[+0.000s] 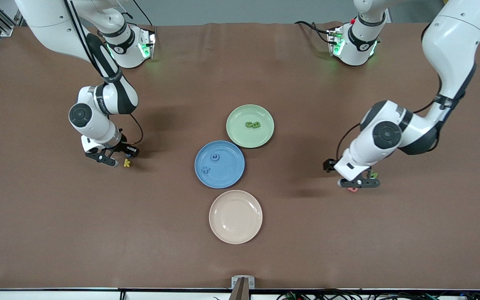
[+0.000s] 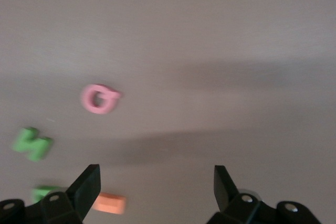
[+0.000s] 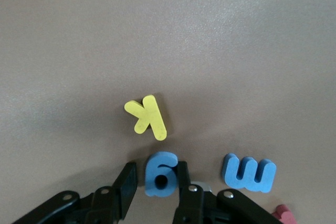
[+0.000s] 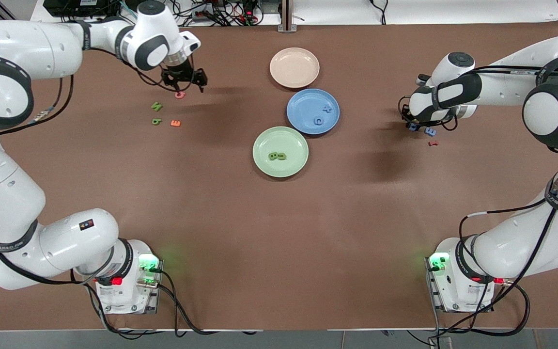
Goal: Sort letters by color into matching plates
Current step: 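Grasp the blue 9 with the right gripper while the left gripper reaches green N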
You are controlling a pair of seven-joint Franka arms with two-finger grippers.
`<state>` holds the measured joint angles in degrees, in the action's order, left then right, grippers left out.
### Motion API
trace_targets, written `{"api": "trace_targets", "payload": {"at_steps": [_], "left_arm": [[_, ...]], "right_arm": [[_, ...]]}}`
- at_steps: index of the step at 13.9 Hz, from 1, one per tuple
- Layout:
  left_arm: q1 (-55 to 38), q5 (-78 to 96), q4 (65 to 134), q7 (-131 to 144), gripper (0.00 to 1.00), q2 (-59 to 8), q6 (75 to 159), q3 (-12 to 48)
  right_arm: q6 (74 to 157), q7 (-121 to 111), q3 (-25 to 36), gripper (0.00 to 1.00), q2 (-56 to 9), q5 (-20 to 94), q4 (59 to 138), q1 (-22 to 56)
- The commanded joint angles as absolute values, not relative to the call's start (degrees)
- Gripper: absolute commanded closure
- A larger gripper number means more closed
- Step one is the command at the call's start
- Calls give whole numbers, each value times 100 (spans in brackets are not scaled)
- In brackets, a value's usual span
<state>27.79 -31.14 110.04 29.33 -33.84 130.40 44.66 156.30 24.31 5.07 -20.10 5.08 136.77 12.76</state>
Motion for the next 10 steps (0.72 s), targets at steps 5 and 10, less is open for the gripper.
{"api": "trace_targets", "payload": {"at_steps": [5,10], "left_arm": [[3971,-3313,11355,233,10,-3331,13279,4526],[4491,-3586,11382,-1248,15,-3726,13667,4518]], "right_arm": [[15382,2478,404,97,-1960,448,13667,1230],[14337,3678,387,97,-1881,509,12869,1949]]}}
